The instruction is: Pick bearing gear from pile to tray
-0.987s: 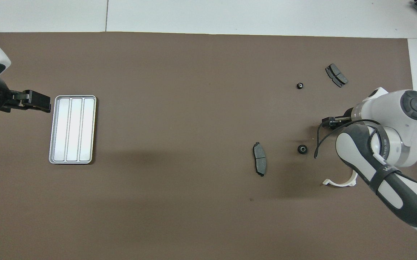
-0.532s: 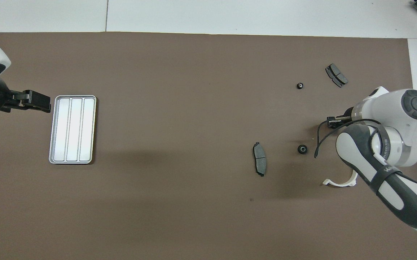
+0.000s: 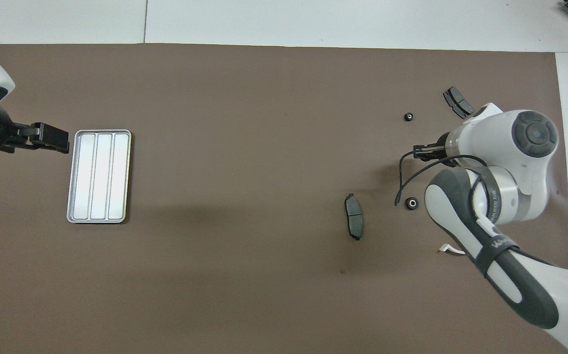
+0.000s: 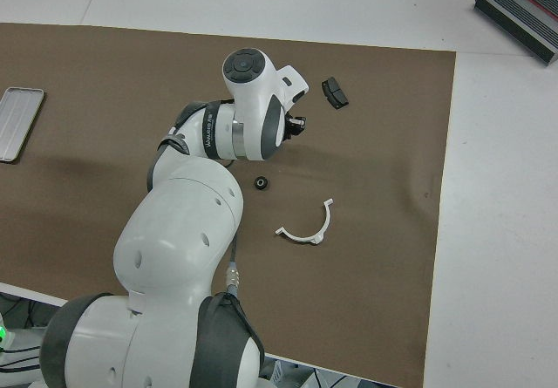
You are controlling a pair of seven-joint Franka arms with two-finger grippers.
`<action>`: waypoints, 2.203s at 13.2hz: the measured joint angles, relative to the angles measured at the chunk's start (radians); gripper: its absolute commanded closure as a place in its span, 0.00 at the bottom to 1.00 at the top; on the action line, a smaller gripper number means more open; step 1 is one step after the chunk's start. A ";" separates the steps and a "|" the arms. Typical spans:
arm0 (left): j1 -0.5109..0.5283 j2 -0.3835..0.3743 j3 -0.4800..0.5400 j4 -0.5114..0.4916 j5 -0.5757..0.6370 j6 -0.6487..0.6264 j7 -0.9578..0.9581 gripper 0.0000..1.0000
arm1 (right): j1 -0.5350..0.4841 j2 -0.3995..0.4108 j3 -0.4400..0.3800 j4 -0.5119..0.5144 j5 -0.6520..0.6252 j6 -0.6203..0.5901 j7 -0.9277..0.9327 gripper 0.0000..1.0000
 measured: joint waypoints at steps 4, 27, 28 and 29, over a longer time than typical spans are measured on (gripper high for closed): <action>0.000 0.000 0.000 0.000 0.000 0.000 0.000 0.00 | 0.184 0.006 0.002 0.061 0.000 -0.011 0.253 1.00; -0.005 0.000 -0.008 -0.006 0.000 0.027 -0.003 0.00 | 0.609 0.362 -0.003 0.477 -0.109 -0.182 0.720 0.12; -0.012 -0.002 -0.011 -0.018 0.000 0.060 -0.009 0.00 | 0.608 0.362 -0.005 0.478 -0.109 -0.180 0.720 0.06; -0.027 -0.009 -0.015 -0.047 0.000 0.112 -0.024 0.00 | 0.606 0.362 -0.008 0.479 -0.109 -0.177 0.720 0.00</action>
